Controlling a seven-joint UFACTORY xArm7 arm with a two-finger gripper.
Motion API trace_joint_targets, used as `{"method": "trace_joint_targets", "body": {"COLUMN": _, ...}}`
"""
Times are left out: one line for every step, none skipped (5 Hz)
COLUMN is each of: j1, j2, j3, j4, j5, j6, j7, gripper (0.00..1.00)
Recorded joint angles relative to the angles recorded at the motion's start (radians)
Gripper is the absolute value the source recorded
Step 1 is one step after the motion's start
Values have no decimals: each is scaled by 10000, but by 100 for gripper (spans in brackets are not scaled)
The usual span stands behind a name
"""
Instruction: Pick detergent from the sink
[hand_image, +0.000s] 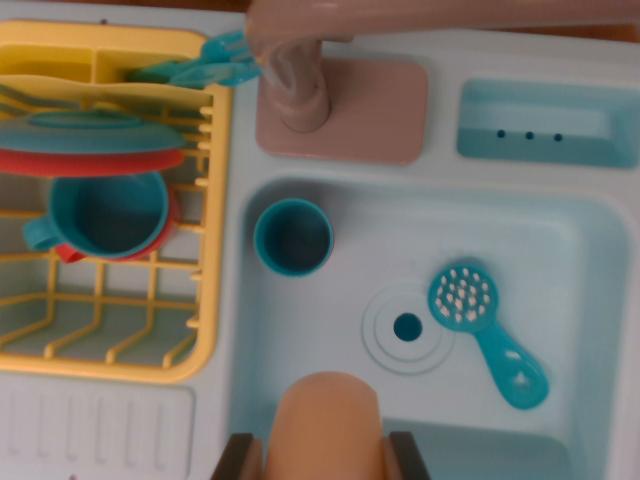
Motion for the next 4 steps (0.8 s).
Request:
{"method": "trace_joint_targets", "body": {"j1": 0, "j2": 0, "j3": 0, "j4": 0, "j5": 0, "j6": 0, "j7": 0, "gripper": 100}}
{"method": "trace_joint_targets", "body": {"j1": -1, "j2": -105, "j3": -1, "j4": 283, "j5": -15, "j6": 387, "j7": 23, "gripper": 100}}
{"method": "trace_joint_targets", "body": {"j1": -1, "j2": -105, "j3": -1, "j4": 283, "j5": -15, "j6": 387, "j7": 23, "gripper": 100}}
{"method": "trace_joint_targets", "body": {"j1": -2, "j2": -202, "j3": -1, "j4": 546, "j5": -29, "j6": 747, "j7": 44, "gripper": 100}}
